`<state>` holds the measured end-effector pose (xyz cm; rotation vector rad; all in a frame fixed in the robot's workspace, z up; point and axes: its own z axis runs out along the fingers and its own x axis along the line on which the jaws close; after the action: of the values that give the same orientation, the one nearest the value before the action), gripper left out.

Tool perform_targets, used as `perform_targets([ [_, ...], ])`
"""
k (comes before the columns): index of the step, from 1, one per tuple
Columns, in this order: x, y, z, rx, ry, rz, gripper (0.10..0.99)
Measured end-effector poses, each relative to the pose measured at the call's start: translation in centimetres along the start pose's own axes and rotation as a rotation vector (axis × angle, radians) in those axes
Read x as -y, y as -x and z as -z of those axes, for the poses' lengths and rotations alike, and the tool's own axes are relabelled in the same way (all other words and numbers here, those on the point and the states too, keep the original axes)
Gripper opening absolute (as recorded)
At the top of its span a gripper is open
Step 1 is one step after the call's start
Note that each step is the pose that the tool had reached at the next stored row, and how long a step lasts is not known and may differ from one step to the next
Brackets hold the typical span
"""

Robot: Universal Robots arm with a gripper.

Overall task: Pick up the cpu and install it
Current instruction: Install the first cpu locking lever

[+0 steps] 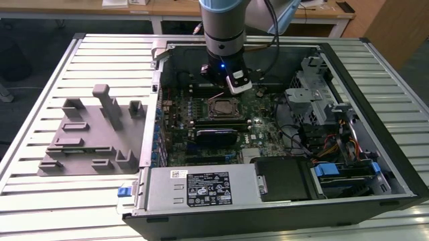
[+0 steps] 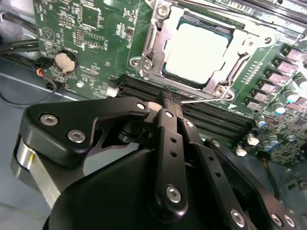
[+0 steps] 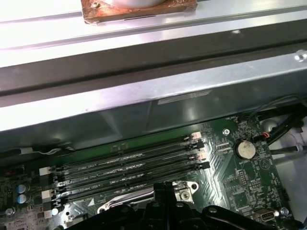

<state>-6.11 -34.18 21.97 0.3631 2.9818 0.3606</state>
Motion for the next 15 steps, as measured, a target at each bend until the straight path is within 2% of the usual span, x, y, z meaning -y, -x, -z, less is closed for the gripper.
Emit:
perform_targets([
  [2, 0.06, -0.19, -0.06, 0.0129, 0.002, 0.002, 0.106],
  [4, 0.13, -0.37, -0.17, 0.0293, 0.005, 0.004, 0.106],
  [6, 0.19, -0.53, -0.24, 0.0397, 0.007, 0.004, 0.106],
  [9, 0.25, -0.80, -0.31, 0.0453, 0.009, 0.003, 0.106],
  [15, 0.22, -1.03, -0.63, 0.0474, 0.008, -0.001, 0.106],
])
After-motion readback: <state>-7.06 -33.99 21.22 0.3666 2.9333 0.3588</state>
